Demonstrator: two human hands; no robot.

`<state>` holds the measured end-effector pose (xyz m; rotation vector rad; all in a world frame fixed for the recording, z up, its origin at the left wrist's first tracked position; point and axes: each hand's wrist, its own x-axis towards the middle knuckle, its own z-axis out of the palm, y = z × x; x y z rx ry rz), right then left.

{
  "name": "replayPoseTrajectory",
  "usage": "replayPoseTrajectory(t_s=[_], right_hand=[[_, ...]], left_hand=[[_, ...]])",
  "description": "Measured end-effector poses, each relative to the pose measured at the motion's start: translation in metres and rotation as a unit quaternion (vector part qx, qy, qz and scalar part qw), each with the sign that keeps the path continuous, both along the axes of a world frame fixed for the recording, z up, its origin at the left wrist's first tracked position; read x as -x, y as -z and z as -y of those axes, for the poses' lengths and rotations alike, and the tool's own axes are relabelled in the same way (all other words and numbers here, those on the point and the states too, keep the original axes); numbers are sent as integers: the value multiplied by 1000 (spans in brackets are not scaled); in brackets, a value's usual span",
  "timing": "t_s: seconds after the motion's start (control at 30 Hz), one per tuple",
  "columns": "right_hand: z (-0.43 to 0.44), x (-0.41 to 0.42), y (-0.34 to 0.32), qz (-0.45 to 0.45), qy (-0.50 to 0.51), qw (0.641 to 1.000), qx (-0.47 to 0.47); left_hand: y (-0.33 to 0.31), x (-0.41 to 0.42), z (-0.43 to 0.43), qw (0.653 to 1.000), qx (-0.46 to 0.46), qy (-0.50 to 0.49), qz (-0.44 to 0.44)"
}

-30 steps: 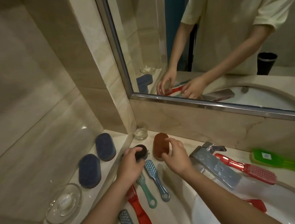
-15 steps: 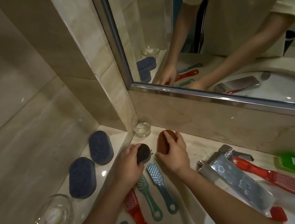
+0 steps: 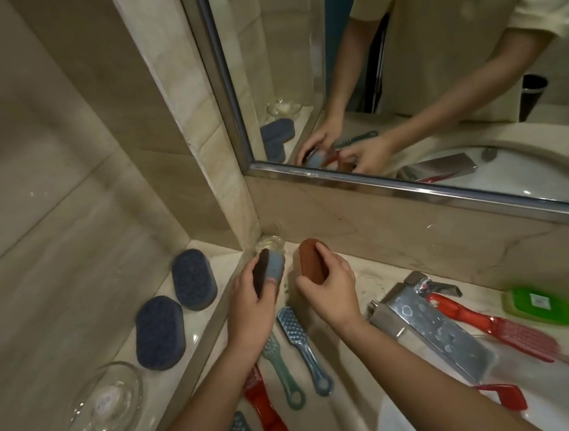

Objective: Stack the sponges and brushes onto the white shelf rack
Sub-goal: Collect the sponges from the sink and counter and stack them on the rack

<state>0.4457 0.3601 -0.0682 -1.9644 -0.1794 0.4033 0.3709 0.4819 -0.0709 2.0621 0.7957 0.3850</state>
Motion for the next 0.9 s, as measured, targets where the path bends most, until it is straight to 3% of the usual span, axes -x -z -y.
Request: replayPoseTrajectory(t_s=[0.1,0.27,0.53,0.9], right_hand=[[11,11,-23,0,11,999,-48],[42,34,-60,20,16,996,-86],[110,70,-102,66,38,988,-137],[241,84,-155,132,92,973,-168]], left_hand=[[-14,3,14,980,180,-71,56],[-47,17,38,933,322,-146,63],[-98,45,105,917,377,-76,106],[-166,46,231,928,334,65,151]])
